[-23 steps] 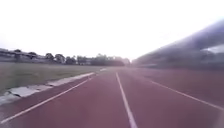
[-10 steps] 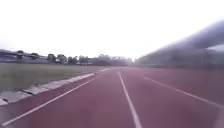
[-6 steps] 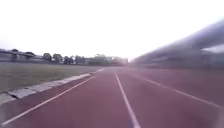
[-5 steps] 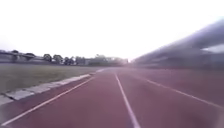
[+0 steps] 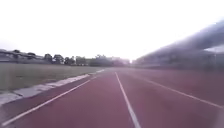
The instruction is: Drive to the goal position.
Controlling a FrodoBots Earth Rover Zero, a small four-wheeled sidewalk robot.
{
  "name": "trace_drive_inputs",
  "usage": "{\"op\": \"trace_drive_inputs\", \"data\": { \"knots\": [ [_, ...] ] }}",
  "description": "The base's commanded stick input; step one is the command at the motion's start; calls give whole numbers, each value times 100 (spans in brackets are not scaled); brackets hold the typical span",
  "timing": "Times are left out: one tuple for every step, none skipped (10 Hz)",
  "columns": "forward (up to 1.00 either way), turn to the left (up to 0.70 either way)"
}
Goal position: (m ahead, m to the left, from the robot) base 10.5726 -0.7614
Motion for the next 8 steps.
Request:
{"op": "trace_drive_inputs", "data": {
  "knots": [
    [70,0],
    [70,0],
    [70,0],
    [70,0],
    [70,-1],
    [70,-6],
    [70,-5],
    [70,-4]
  ]
}}
